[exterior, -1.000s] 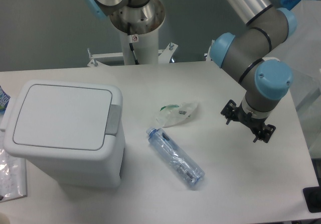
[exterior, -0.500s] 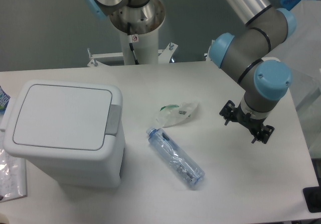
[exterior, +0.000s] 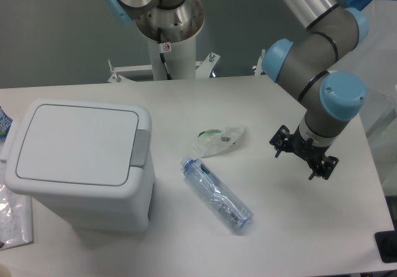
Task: Open the trash can
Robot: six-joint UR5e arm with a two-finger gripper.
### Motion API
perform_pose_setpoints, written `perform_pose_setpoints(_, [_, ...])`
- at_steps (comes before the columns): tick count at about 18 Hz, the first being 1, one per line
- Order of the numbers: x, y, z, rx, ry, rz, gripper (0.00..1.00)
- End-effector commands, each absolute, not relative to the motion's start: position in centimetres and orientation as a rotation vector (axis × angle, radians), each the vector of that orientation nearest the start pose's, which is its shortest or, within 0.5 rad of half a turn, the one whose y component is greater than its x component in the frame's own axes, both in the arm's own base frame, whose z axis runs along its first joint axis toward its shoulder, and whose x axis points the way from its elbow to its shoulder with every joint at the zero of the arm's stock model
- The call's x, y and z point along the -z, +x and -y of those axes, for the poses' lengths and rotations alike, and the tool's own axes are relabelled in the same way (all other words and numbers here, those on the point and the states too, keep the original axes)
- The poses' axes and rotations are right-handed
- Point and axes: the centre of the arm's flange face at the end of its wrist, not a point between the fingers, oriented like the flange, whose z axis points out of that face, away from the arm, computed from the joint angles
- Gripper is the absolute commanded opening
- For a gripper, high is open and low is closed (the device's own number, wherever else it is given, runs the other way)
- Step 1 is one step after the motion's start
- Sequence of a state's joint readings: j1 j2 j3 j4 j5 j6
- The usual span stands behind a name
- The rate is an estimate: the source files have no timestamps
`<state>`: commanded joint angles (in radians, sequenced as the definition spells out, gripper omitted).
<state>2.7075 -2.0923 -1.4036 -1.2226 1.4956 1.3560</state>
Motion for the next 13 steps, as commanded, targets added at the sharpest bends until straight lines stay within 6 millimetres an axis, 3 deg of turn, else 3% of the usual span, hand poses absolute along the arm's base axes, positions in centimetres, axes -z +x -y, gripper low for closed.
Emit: perform_pose_setpoints(13, [-29.61, -55.57, -41.43, 0.05, -3.04, -0.332, 1.0])
